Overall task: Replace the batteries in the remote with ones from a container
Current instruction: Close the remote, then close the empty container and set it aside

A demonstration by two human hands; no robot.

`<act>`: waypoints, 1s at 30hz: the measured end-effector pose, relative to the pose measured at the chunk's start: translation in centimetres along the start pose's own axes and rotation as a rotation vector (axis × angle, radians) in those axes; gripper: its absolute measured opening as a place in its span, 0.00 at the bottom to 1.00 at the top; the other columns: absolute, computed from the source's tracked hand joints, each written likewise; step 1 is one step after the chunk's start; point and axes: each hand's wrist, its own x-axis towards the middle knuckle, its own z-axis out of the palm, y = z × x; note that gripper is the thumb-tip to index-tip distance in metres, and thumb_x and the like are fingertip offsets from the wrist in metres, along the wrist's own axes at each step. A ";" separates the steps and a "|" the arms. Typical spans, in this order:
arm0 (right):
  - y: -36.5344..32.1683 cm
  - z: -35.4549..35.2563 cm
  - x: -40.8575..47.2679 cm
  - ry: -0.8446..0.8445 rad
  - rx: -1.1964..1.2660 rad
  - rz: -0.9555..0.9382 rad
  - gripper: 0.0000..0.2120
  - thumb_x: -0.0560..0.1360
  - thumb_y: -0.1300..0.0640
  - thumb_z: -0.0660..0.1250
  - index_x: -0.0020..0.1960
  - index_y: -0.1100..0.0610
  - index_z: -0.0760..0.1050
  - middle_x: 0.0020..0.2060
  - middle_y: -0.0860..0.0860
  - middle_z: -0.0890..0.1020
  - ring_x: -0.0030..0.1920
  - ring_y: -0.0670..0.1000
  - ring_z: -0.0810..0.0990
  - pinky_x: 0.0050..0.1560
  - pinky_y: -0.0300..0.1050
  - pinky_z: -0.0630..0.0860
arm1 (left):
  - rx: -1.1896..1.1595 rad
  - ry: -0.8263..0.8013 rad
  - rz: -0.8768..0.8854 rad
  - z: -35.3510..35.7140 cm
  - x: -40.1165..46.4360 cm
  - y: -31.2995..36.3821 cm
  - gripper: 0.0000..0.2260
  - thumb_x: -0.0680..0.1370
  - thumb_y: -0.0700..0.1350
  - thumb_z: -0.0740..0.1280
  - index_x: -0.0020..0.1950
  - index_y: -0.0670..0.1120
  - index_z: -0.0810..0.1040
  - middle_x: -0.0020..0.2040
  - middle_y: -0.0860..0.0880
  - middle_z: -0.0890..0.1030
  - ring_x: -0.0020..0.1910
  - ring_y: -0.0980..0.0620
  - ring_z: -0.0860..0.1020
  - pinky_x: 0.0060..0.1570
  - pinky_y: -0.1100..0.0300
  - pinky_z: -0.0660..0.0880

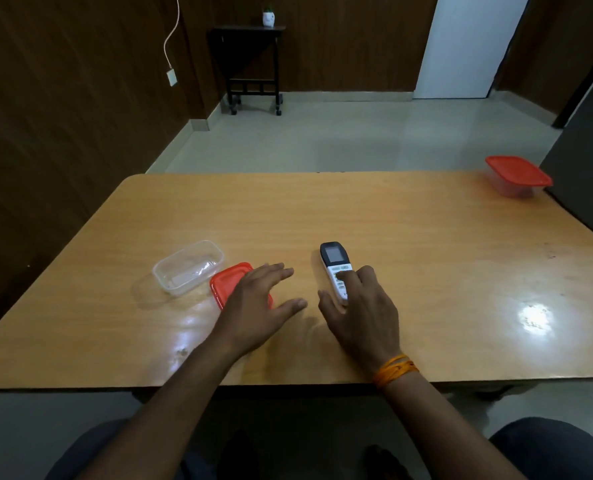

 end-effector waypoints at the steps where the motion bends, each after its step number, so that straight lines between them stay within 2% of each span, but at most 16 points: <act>1: -0.6 0.1 -0.2 0.001 0.018 -0.039 0.17 0.77 0.43 0.70 0.56 0.56 0.78 0.49 0.53 0.78 0.40 0.53 0.80 0.33 0.46 0.78 | -0.033 0.044 -0.032 -0.8 -0.6 -0.2 0.25 0.76 0.58 0.75 0.73 0.55 0.79 0.71 0.55 0.80 0.70 0.55 0.76 0.67 0.59 0.70; 3: -1.9 0.6 -0.4 -0.029 0.060 -0.076 0.18 0.77 0.42 0.69 0.59 0.54 0.79 0.51 0.51 0.80 0.44 0.52 0.82 0.36 0.46 0.80 | -0.087 0.117 -0.161 -2.3 -1.5 -0.8 0.18 0.77 0.54 0.75 0.66 0.53 0.83 0.58 0.57 0.84 0.56 0.58 0.82 0.53 0.63 0.75; 5: -3.1 1.3 -0.3 -0.073 0.099 -0.078 0.18 0.78 0.42 0.69 0.61 0.53 0.79 0.52 0.50 0.81 0.48 0.51 0.83 0.40 0.46 0.79 | -0.088 0.171 -0.325 -3.5 -2.0 -1.9 0.14 0.77 0.52 0.75 0.61 0.50 0.85 0.51 0.55 0.85 0.52 0.53 0.82 0.50 0.60 0.74; 8: -5.0 2.9 0.4 -0.195 0.137 -0.027 0.21 0.79 0.41 0.67 0.64 0.54 0.79 0.54 0.51 0.82 0.52 0.53 0.83 0.48 0.49 0.80 | -0.002 0.188 -0.480 -4.3 -2.4 -3.3 0.17 0.77 0.55 0.75 0.61 0.47 0.84 0.53 0.49 0.85 0.53 0.48 0.82 0.51 0.56 0.75; 11: -7.1 4.3 1.7 -0.318 0.114 0.026 0.23 0.80 0.40 0.65 0.66 0.55 0.78 0.57 0.53 0.83 0.56 0.56 0.82 0.53 0.52 0.80 | 0.083 0.174 -0.530 -4.3 -2.6 -3.6 0.21 0.76 0.57 0.74 0.64 0.47 0.83 0.58 0.47 0.86 0.58 0.44 0.83 0.53 0.54 0.77; 14: -9.1 5.5 2.8 -0.354 0.090 0.108 0.21 0.79 0.41 0.65 0.61 0.57 0.79 0.54 0.54 0.84 0.54 0.58 0.82 0.49 0.51 0.80 | 0.053 0.166 -0.529 -4.3 -2.3 -3.7 0.21 0.75 0.56 0.75 0.64 0.47 0.83 0.60 0.46 0.86 0.59 0.44 0.83 0.54 0.54 0.78; 17: -9.9 6.0 3.6 -0.383 0.148 0.270 0.20 0.76 0.44 0.68 0.57 0.60 0.81 0.52 0.57 0.85 0.50 0.60 0.82 0.45 0.49 0.76 | -0.034 0.135 -0.545 -4.2 -2.0 -3.8 0.22 0.74 0.53 0.77 0.66 0.46 0.83 0.60 0.46 0.86 0.60 0.44 0.83 0.57 0.54 0.79; 20: -9.7 6.3 4.3 -0.418 0.253 0.399 0.18 0.72 0.50 0.72 0.53 0.63 0.84 0.47 0.60 0.86 0.48 0.61 0.83 0.48 0.52 0.80 | -0.130 0.137 -0.581 -4.5 -1.8 -4.4 0.21 0.73 0.51 0.78 0.64 0.47 0.85 0.56 0.47 0.88 0.57 0.46 0.84 0.57 0.52 0.80; 23: -9.5 6.3 4.5 -0.491 0.354 0.482 0.12 0.73 0.51 0.72 0.48 0.60 0.86 0.40 0.56 0.85 0.44 0.56 0.84 0.45 0.48 0.79 | -0.300 0.116 -0.619 -4.2 -1.6 -4.6 0.22 0.72 0.54 0.77 0.62 0.46 0.84 0.52 0.45 0.88 0.52 0.44 0.86 0.56 0.47 0.83; 25: -9.4 6.2 4.1 -0.450 0.408 0.429 0.12 0.76 0.49 0.72 0.51 0.57 0.84 0.44 0.53 0.86 0.45 0.54 0.83 0.47 0.51 0.81 | -0.423 0.137 -0.633 -4.2 -1.1 -4.5 0.20 0.75 0.58 0.75 0.58 0.45 0.85 0.48 0.43 0.88 0.47 0.43 0.88 0.53 0.44 0.84; 27: -9.7 5.4 3.3 -0.299 0.441 0.286 0.09 0.77 0.47 0.72 0.53 0.52 0.83 0.44 0.49 0.85 0.44 0.50 0.82 0.45 0.51 0.80 | -0.618 0.196 -0.660 -4.7 -0.4 -4.1 0.23 0.79 0.61 0.70 0.54 0.41 0.85 0.44 0.42 0.88 0.40 0.45 0.89 0.47 0.45 0.87; 30: -10.4 4.4 2.7 -0.158 0.448 0.052 0.06 0.78 0.51 0.72 0.54 0.50 0.83 0.45 0.46 0.84 0.44 0.49 0.81 0.43 0.50 0.80 | -0.867 0.327 -0.708 -6.3 0.4 -3.4 0.27 0.81 0.65 0.64 0.52 0.41 0.83 0.43 0.41 0.88 0.37 0.44 0.89 0.35 0.53 0.85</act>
